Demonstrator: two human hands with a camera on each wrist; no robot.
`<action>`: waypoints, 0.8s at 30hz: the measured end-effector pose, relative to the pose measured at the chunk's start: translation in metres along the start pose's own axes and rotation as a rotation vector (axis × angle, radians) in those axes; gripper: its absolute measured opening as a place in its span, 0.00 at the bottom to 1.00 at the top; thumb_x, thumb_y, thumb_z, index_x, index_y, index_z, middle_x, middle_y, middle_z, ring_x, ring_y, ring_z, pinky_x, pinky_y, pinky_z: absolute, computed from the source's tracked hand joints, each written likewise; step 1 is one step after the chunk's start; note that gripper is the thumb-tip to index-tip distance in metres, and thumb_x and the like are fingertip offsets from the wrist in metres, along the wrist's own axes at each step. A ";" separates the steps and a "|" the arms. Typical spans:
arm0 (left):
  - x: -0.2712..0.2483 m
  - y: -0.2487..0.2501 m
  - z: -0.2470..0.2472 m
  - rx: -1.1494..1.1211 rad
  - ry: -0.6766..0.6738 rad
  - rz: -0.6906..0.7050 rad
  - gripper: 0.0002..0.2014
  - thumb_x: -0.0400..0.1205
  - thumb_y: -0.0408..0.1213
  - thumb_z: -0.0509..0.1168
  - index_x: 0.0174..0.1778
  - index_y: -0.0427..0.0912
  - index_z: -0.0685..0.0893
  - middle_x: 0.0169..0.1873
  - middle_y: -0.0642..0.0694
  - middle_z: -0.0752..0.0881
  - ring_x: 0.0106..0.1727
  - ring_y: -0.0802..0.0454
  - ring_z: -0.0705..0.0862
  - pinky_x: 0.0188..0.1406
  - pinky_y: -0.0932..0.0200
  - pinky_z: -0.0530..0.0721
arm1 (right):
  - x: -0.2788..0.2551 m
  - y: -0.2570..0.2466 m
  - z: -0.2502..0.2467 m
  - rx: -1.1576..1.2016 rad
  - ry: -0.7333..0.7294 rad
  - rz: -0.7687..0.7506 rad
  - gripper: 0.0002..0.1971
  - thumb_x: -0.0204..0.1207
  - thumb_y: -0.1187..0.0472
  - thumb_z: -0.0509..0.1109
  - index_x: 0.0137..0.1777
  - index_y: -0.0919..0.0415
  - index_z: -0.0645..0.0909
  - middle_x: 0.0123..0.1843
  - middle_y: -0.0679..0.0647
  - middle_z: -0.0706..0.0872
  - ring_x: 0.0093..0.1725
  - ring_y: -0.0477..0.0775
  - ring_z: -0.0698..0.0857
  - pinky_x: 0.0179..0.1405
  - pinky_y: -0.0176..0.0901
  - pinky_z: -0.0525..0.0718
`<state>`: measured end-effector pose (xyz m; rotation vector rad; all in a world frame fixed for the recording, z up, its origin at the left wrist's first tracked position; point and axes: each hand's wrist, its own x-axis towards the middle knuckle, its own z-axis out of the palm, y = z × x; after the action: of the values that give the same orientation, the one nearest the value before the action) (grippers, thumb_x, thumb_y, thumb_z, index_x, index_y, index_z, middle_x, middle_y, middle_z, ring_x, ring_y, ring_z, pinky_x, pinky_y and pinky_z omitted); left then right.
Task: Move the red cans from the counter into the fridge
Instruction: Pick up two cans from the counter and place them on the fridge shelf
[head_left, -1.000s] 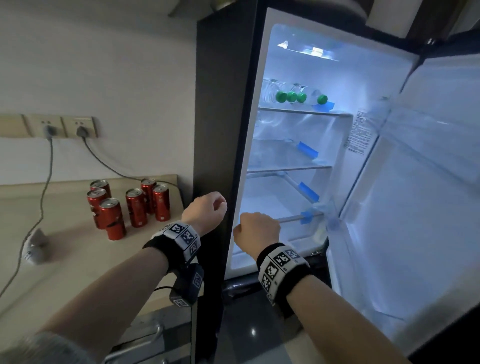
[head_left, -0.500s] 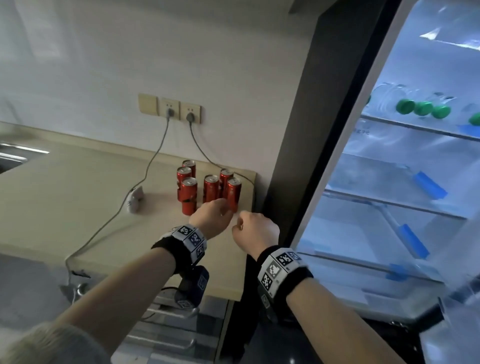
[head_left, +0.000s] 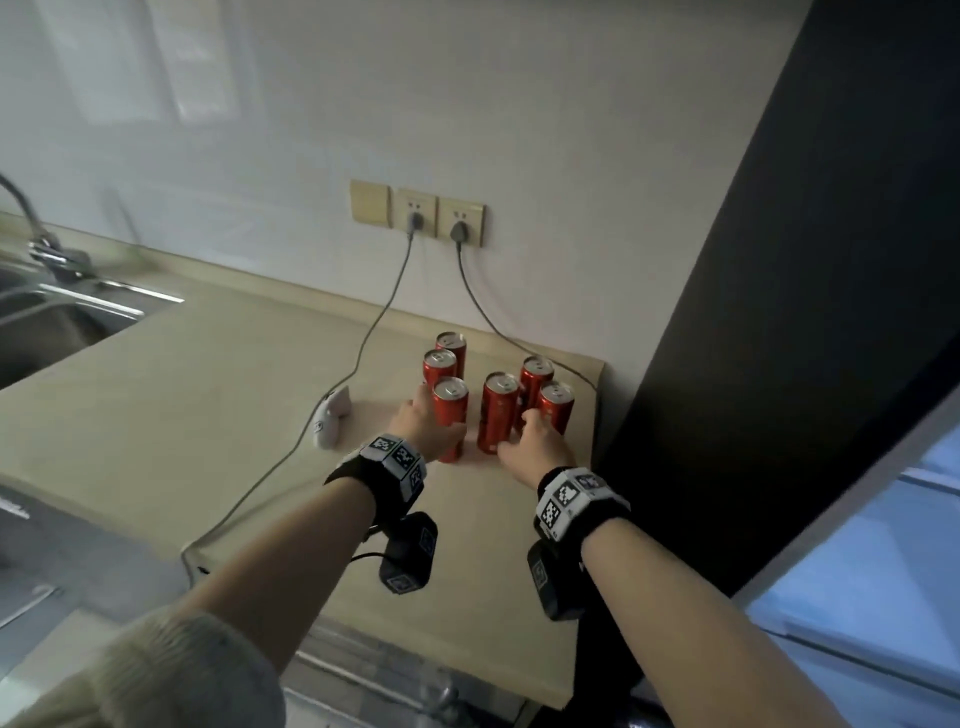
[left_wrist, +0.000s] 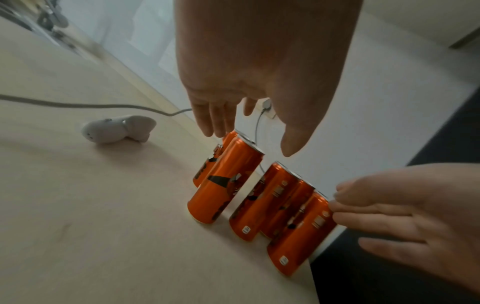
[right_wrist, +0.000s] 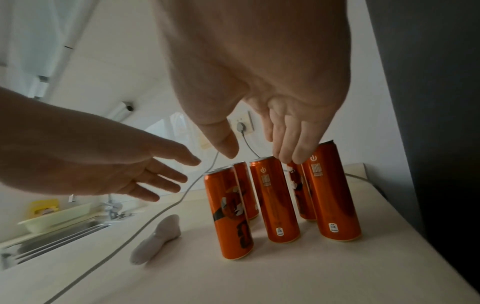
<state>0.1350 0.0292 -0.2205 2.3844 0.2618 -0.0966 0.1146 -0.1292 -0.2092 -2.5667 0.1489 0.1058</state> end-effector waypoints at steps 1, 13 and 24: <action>0.014 -0.002 0.002 -0.012 -0.003 -0.026 0.38 0.74 0.46 0.70 0.78 0.39 0.63 0.70 0.35 0.76 0.71 0.37 0.76 0.71 0.46 0.75 | 0.018 -0.002 0.004 0.018 -0.006 0.034 0.28 0.76 0.54 0.69 0.74 0.60 0.68 0.71 0.60 0.78 0.68 0.62 0.80 0.64 0.48 0.77; 0.115 -0.019 0.030 -0.137 -0.160 -0.028 0.42 0.58 0.47 0.82 0.68 0.48 0.72 0.58 0.46 0.84 0.60 0.46 0.84 0.64 0.45 0.83 | 0.132 -0.009 0.038 0.084 -0.045 0.097 0.39 0.71 0.57 0.76 0.78 0.61 0.60 0.74 0.61 0.74 0.71 0.61 0.77 0.66 0.46 0.76; 0.107 -0.031 0.028 -0.252 -0.148 0.028 0.32 0.60 0.37 0.82 0.60 0.50 0.80 0.53 0.48 0.87 0.57 0.48 0.86 0.63 0.47 0.84 | 0.124 0.005 0.051 0.321 0.092 0.101 0.26 0.61 0.55 0.82 0.58 0.57 0.78 0.53 0.53 0.87 0.55 0.57 0.86 0.51 0.39 0.78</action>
<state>0.2327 0.0492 -0.2768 2.1179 0.1601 -0.2132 0.2350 -0.1168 -0.2678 -2.2445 0.3046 0.0005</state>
